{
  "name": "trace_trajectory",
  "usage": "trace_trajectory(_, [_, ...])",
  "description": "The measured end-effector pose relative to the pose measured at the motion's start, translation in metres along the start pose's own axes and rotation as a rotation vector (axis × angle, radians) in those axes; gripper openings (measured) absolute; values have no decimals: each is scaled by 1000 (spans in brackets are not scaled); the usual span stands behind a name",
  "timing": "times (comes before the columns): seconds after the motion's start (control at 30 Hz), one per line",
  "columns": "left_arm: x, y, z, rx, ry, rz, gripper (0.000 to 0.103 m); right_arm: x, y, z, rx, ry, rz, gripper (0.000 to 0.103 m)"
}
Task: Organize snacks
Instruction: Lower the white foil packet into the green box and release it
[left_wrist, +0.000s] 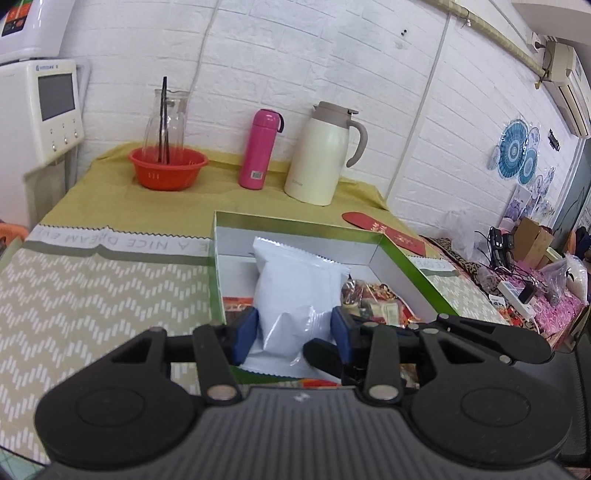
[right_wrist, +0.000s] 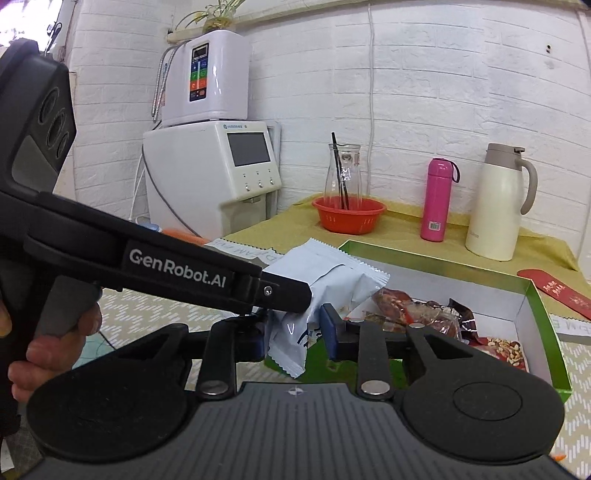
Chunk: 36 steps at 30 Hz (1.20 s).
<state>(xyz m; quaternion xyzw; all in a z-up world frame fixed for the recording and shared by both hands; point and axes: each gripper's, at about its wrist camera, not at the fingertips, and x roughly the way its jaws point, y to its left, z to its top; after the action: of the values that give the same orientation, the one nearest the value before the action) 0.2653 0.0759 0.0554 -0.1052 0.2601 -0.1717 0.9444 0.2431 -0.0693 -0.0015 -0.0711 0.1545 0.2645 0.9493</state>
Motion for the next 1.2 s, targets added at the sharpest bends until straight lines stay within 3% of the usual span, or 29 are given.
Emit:
trace_trajectory(0.47, [74,24,20,-43,75,20,39,59,-42,-2,31,64,6,53])
trace_trajectory(0.5, [76,26,19,-53,70,14,59,60,-43,-3,25,67,6,54])
trace_trajectory(0.53, [75,27,18,-66,50,6,70,61,-43,-4,13,65,7,64])
trace_trajectory(0.57, [72,28,16,-81,21,-7,71,61,-43,-6,0,64,-1,75])
trace_trajectory(0.6, [69,27,15,-90,1,6,74,60,-42,-7,-12,58,-15,100])
trace_trajectory(0.63, [66,25,16,-85,-11,13,78,59,-42,-7,-25,45,-26,103])
trace_trajectory(0.67, [64,23,16,-70,-21,29,81,57,-42,-8,-32,34,-28,103])
trace_trajectory(0.7, [61,20,17,-53,-36,69,95,56,-43,-8,-31,31,-30,103])
trace_trajectory(0.8, [54,14,18,-13,-77,140,95,54,-43,-7,-20,29,-29,103])
trace_trajectory(1.2, [20,-1,10,-5,-82,156,95,20,-34,-4,-39,16,-51,103])
